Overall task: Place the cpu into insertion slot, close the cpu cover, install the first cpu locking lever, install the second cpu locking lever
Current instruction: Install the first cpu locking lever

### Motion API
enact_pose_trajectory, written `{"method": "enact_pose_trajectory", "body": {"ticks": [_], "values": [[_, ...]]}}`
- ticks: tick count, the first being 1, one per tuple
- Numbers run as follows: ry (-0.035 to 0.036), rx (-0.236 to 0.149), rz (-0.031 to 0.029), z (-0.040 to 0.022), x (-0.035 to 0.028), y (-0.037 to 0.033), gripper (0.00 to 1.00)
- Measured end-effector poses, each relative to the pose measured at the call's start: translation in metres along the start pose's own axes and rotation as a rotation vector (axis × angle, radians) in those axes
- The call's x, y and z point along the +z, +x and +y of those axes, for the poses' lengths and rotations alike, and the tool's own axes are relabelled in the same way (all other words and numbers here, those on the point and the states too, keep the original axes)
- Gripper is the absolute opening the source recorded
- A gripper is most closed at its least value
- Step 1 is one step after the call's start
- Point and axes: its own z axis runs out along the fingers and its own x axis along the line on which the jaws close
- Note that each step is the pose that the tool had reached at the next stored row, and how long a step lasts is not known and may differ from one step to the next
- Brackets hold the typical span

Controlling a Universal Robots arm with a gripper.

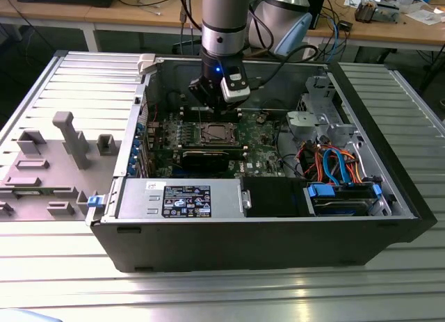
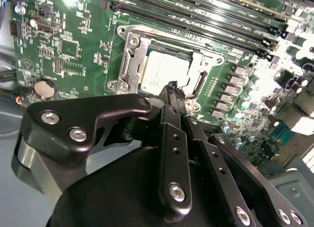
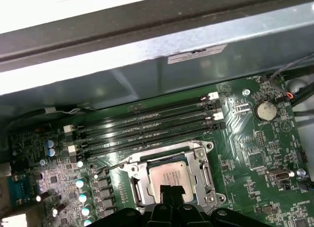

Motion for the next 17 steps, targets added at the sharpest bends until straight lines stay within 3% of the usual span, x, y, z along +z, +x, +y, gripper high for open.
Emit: {"method": "enact_pose_trajectory", "body": {"ticks": [9,17], "values": [[-0.0001,-0.133,0.0022,0.0000,0.0000,0.0000,0.11],[-0.0010,-0.156,-0.0045,0.0000,0.0001,0.0000,0.11]]}}
